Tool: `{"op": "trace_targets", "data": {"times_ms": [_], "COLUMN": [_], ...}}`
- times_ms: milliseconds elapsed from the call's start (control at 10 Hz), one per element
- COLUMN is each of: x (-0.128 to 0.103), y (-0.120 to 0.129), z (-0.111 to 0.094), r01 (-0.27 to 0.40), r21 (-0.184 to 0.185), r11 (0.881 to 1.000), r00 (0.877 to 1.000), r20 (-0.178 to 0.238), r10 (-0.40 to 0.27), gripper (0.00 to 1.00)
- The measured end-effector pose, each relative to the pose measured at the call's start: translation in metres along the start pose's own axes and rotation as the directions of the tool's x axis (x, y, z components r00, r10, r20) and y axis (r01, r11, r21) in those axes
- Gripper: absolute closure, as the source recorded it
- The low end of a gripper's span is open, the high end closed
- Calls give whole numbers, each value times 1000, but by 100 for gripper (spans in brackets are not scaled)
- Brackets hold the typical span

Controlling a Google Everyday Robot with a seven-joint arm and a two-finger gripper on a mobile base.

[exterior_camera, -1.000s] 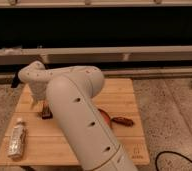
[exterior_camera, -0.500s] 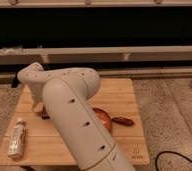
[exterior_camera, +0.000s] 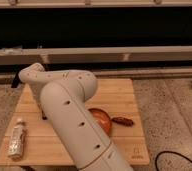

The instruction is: Place the eraser on the white sponge

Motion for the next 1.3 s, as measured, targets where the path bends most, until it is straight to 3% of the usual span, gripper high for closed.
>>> {"op": "trace_targets", "data": {"times_ms": [200,500,700,1000,1300], "x": [1,2,8,27,48], "y": [1,-1,0,-7,-6], "z": [3,3,-8,-60,-119], "r01": [8,7,24,71,156], "r21": [13,13,4,-15,-9], "r11": [1000,1000,1000,997,988], "r00": [1000,1000,1000,995,973], "r20": [-26,-26,3,77,173], "r10": [-8,-6,-24,-69,-152], "gripper": [100,100,100,100,100]}}
